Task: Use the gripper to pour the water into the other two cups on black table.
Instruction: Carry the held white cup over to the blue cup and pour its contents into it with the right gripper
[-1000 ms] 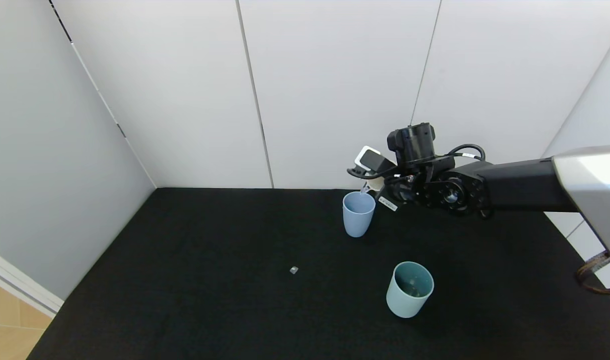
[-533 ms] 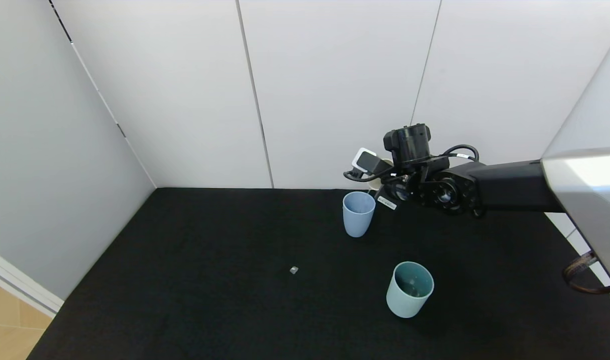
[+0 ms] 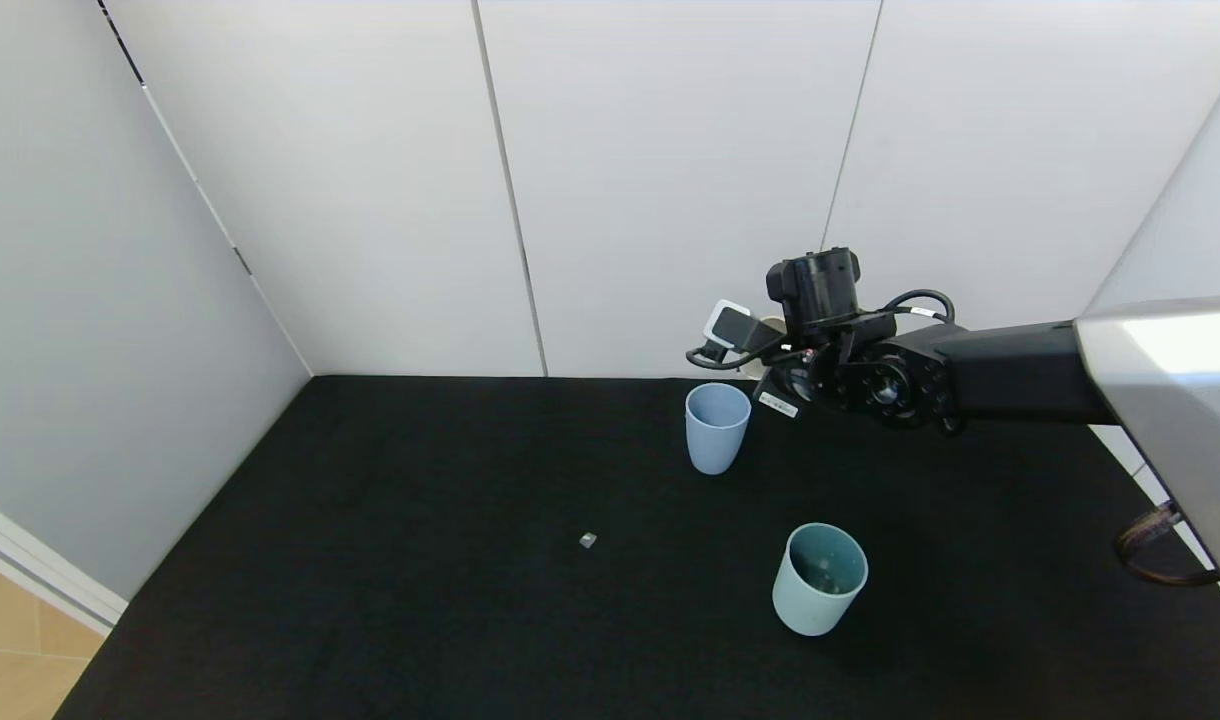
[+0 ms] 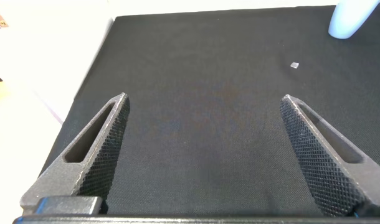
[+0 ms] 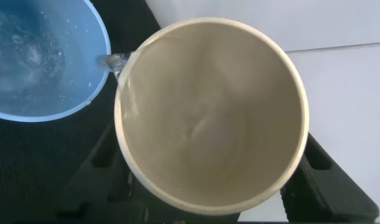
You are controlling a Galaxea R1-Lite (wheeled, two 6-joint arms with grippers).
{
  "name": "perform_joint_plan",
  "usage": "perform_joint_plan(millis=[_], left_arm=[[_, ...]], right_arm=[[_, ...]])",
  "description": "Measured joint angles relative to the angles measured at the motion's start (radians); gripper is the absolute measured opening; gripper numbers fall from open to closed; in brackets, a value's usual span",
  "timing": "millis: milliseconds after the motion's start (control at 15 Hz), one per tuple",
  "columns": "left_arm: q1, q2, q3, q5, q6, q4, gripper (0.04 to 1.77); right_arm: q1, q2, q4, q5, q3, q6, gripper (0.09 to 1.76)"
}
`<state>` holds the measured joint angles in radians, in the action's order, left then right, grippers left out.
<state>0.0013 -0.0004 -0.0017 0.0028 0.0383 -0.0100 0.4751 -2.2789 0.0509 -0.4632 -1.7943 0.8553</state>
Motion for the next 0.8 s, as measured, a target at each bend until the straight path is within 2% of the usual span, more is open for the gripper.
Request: perform_joint_plan(millis=[800], left_arm=[[0.0,0.0,0.0,0.0,0.0,0.0,1.72]], right_arm=[[0.011,-0.019,0.006,-0.033,-0.027,0.114,1.28]])
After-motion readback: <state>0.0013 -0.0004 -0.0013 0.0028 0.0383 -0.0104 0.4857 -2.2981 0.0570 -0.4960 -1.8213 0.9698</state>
